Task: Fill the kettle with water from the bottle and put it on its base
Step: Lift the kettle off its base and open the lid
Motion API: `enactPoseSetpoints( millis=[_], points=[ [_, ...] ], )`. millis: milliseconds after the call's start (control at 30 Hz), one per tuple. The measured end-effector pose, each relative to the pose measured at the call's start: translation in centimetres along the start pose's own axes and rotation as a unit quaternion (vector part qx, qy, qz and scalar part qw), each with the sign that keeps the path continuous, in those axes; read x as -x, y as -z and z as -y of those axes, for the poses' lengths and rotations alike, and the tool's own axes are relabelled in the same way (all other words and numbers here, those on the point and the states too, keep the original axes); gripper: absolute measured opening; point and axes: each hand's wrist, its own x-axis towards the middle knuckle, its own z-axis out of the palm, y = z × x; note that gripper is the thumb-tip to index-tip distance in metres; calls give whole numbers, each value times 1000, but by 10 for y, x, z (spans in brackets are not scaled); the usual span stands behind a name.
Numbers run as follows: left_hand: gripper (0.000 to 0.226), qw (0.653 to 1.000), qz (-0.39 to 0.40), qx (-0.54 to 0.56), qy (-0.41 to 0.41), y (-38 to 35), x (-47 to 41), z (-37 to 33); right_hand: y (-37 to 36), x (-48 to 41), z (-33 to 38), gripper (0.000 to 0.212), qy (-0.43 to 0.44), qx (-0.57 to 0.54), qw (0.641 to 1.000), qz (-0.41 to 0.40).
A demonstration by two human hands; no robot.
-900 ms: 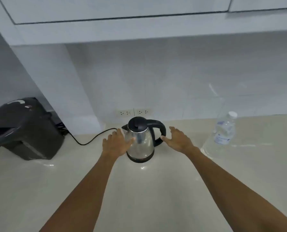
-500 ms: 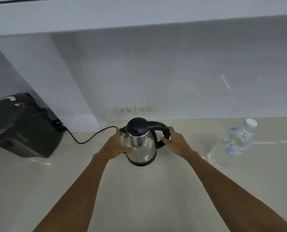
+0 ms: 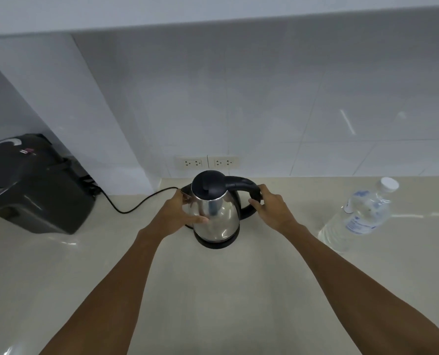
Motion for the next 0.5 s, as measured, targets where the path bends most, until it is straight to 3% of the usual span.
enactPoseSetpoints(
  millis=[500],
  points=[
    [99,998,35,-10,-54,-3,105,-6,-2,127,22,26,-2,35,998,-57]
  ],
)
